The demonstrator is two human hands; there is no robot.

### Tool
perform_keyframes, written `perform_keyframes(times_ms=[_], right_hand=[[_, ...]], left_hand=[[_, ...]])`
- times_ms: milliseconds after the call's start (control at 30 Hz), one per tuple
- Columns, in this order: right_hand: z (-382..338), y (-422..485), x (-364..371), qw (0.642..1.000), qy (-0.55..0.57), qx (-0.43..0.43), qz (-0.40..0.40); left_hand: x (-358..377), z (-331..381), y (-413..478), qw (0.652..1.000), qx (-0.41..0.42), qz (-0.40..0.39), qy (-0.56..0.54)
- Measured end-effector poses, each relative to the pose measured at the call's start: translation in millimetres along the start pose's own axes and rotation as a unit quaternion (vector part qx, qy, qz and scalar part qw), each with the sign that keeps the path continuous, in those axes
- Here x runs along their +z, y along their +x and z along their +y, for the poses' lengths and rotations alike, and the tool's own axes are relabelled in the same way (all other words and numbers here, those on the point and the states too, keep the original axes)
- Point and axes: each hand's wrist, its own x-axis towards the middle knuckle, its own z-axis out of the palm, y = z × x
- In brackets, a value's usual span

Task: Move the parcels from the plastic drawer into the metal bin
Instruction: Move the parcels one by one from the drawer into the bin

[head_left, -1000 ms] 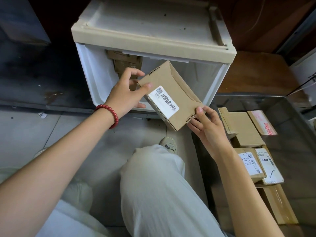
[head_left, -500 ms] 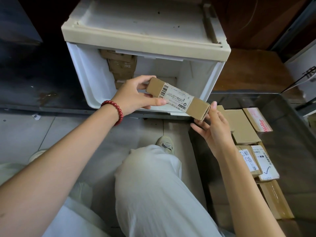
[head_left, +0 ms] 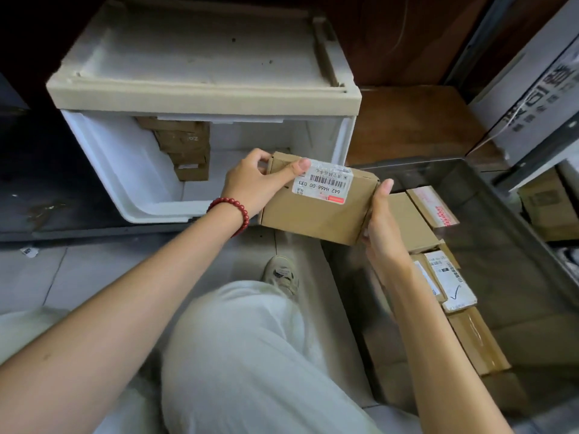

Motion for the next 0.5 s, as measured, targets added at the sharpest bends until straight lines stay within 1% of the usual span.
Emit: perform_keyframes(times_ms=[100,200,267,333,400,500], right_hand=[[-7,-7,-24,0.998,-0.025,-0.045,0.039],[-5,-13,-67,0.993,-0.027,-0.065,0.096],[3,-14,-86,0.992,-0.039,-0.055,0.111],[11,-17,-118,0.989,-0.018,-0.033,0.145],[22,-20,-147,0.983,0.026,-0.009,0.179],[44,-24,-183,0.965,0.090,0.028,0.244]], left_hand=[[28,23,7,1.000,0.019,-0.020,0.006],[62,52,13,0.996,0.054,-0.064,0.028],[77,61,15,0.991,0.074,-0.099,0.049],[107,74,14,0.984,0.092,-0.138,0.069],[139,81,10,0.976,0.119,-0.159,0.085],[186,85,2,0.960,0.152,-0.198,0.127]])
